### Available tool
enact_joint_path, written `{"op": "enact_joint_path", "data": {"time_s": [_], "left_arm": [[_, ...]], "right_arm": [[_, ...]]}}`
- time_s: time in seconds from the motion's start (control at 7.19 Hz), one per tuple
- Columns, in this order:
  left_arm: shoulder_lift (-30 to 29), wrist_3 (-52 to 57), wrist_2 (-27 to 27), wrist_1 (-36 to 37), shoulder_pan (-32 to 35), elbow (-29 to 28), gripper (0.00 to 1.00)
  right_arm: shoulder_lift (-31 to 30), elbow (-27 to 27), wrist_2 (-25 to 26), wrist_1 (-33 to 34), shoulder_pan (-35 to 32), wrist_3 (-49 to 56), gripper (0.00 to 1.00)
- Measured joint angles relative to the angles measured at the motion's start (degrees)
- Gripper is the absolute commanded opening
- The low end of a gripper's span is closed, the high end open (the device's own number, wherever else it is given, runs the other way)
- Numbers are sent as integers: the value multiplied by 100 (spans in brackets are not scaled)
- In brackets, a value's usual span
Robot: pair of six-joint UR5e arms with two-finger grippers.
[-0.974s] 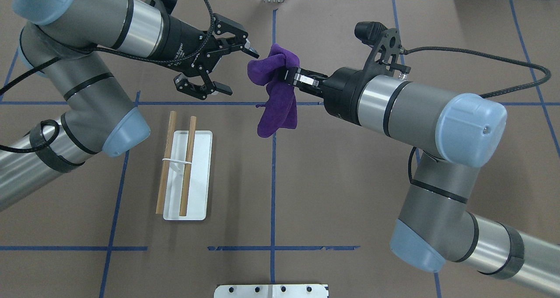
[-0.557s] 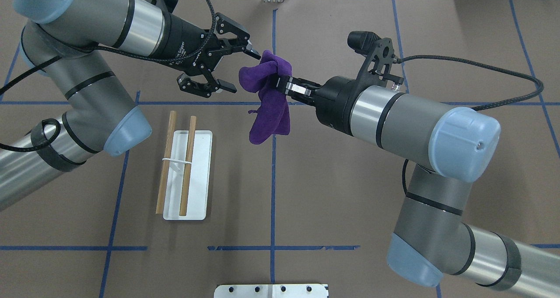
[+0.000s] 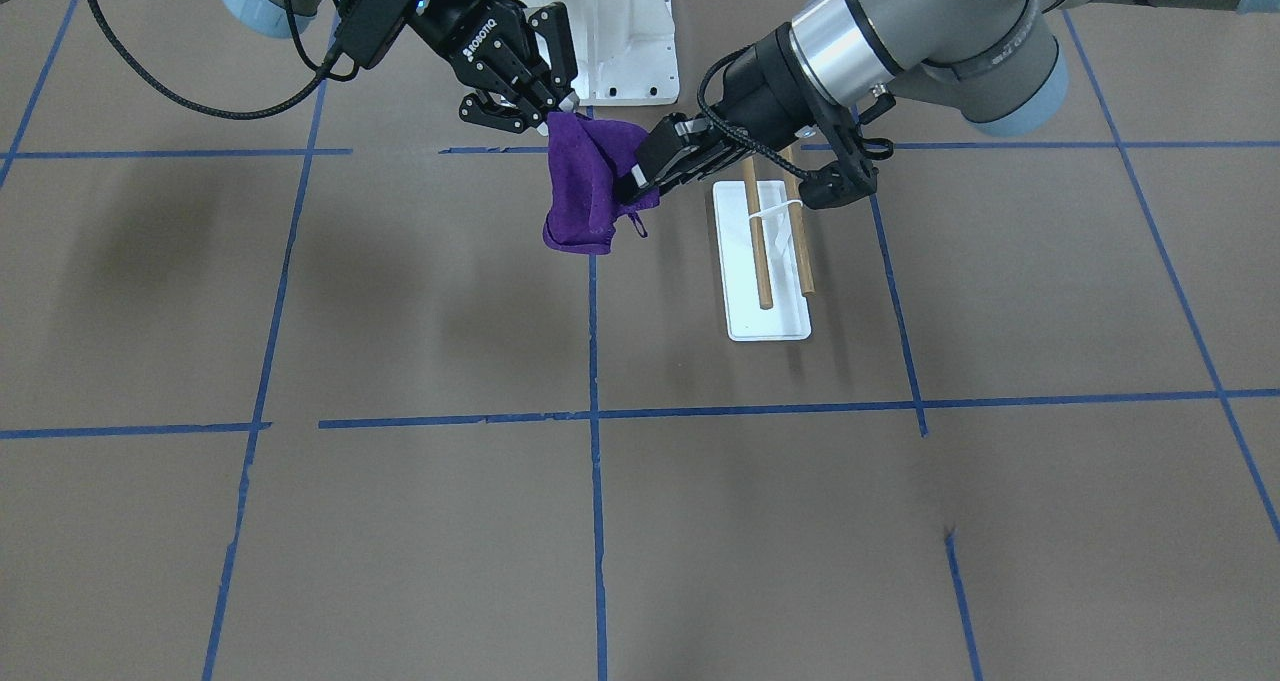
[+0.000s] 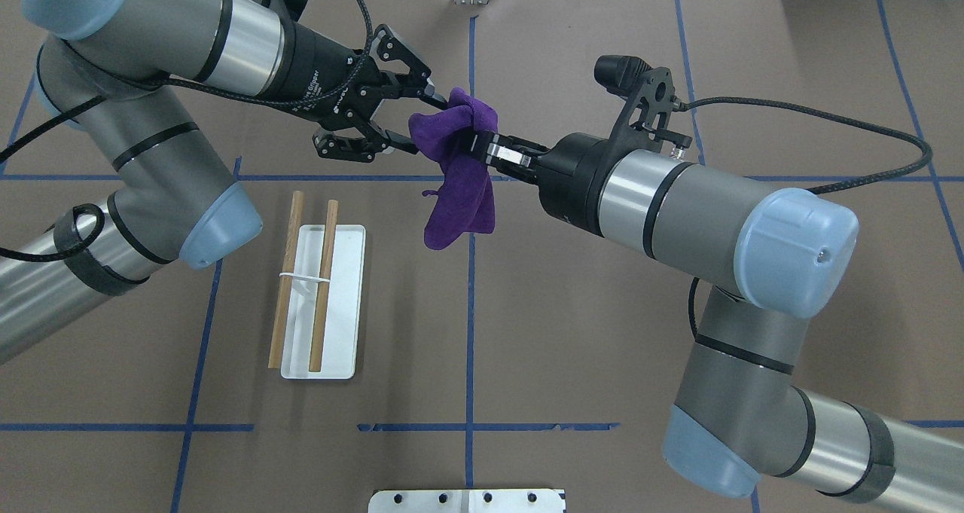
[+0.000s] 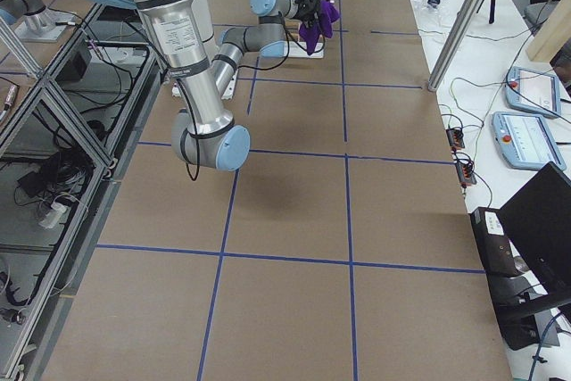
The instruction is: Hang towel on rack
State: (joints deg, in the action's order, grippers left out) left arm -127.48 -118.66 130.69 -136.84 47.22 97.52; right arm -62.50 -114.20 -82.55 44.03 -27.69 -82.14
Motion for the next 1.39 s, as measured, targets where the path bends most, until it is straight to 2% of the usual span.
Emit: {"op": "enact_joint_path", "data": {"time_s": [0.14,0.28,0.56,0.83,1.11,1.39], "left_arm": [[3,9,10,-6,0,22,0],[4,12,20,-9,3,35,0],[4,9,26,-10,6,67,0],[3,-6,25,-2,6,80,0],[-3,-25,9,22,6,116,0],[41,-3,-198,49,6,273,0]], "right_arm": [[0,-3,-4,0,0,8,12],[0,-15,-15,-12,0,3,99],[-15,-52,-38,-69,30,-29,100],[-249,-326,-208,-26,14,-31,100],[-1141,-886,-452,-5,-15,-4,100],[-1985,-1138,-562,-2,-143,62,100]]}}
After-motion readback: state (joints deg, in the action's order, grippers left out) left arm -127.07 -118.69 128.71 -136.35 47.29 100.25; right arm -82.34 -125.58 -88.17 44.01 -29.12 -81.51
